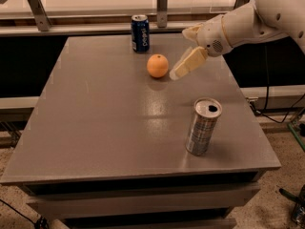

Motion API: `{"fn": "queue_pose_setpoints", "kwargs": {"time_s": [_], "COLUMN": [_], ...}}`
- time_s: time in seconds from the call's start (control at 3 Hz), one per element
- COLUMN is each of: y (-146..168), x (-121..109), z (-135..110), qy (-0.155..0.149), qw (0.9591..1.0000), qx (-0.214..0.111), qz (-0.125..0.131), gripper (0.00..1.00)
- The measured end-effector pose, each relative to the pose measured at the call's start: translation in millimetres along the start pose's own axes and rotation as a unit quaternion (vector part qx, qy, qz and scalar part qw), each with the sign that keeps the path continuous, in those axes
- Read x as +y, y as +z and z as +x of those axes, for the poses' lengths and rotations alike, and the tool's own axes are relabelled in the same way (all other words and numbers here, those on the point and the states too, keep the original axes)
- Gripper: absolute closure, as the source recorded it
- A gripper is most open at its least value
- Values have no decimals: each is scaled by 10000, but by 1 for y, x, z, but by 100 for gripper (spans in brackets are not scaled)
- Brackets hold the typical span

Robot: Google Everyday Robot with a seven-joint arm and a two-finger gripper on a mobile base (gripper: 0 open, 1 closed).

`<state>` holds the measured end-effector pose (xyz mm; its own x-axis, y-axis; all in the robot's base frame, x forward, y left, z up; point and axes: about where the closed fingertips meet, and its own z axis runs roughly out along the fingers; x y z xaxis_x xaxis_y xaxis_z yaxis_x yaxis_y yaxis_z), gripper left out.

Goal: Move orange near redbull can

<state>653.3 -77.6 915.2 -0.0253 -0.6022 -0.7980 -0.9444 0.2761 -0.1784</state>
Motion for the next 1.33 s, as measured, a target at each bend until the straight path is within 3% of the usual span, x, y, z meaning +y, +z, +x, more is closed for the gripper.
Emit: {"fn": "queue_pose_setpoints", "kwargs": {"time_s": [0.33,0.67,1.0,1.33], "y": [17,34,46,56], "x": [-2,-3,-2,4], "z": [-13,-21,-24,-22], "qy": [190,389,534,638], "qw": [9977,9936,9904,9891], "qx": [-627,-1014,-1182,-1150], "qz": [-161,-309,-485,-658], "gripper": [0,0,0,0]}}
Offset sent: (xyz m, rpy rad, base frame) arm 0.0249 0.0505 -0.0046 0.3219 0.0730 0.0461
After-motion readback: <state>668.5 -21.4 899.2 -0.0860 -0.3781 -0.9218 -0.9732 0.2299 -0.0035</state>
